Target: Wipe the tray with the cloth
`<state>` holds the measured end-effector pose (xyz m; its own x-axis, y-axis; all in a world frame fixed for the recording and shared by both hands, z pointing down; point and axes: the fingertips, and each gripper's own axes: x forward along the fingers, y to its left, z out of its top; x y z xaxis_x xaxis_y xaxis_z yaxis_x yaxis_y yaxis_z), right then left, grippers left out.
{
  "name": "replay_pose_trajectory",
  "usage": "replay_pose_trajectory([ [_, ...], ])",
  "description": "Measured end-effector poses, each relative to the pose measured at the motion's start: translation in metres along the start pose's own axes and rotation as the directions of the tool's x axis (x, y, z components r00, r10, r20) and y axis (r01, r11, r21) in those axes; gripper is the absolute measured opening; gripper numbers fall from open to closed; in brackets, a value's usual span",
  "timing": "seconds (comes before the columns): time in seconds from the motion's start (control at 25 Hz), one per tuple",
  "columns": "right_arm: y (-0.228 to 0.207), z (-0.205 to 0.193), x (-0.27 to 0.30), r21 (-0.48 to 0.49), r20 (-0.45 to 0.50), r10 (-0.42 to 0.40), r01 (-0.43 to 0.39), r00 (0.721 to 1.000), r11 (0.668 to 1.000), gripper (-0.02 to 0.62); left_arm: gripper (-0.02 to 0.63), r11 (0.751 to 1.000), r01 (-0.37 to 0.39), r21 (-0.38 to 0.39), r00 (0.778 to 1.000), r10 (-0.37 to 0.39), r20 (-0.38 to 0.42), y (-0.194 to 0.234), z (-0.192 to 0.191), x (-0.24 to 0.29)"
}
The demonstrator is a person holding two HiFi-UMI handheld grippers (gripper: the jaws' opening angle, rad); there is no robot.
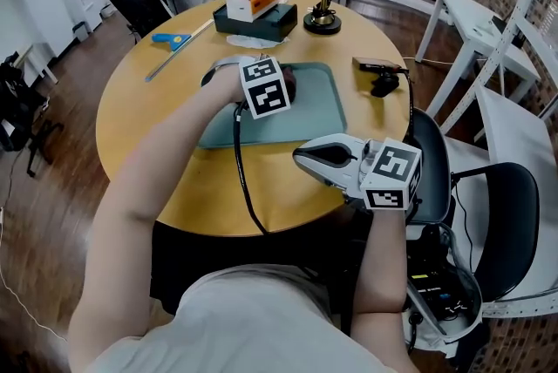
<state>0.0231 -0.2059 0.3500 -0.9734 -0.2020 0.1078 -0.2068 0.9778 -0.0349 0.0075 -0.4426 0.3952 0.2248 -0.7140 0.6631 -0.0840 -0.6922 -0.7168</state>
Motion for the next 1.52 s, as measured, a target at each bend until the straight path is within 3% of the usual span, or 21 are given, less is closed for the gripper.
replay_pose_trajectory([
  [0.44, -0.001, 0.000, 0.000, -0.001, 0.005, 0.003, -0.003, 1.000, 1.000, 0.002, 0.091, 0.998, -0.036, -0.043, 0.996, 0.033, -0.084, 0.008, -0.084, -0.019],
  [0.72, -0.001, 0.000, 0.000, 0.000, 0.003, 0.000, 0.000, 1.000, 1.000, 0.002, 0.091, 0.996, -0.092, -0.016, 0.982, 0.088, -0.166, 0.018, -0.128, -0.021],
  [1.24, -0.001, 0.001, 0.000, -0.003, 0.003, -0.004, 0.004, 1.000, 1.000, 0.002, 0.092, 0.970, -0.212, 0.120, 0.953, 0.232, -0.194, 0.041, -0.123, 0.002],
  [1.52, -0.001, 0.000, 0.000, -0.002, -0.001, -0.004, 0.004, 1.000, 1.000, 0.002, 0.091, 0.978, -0.188, 0.088, 0.972, 0.198, -0.125, 0.039, -0.083, 0.014],
])
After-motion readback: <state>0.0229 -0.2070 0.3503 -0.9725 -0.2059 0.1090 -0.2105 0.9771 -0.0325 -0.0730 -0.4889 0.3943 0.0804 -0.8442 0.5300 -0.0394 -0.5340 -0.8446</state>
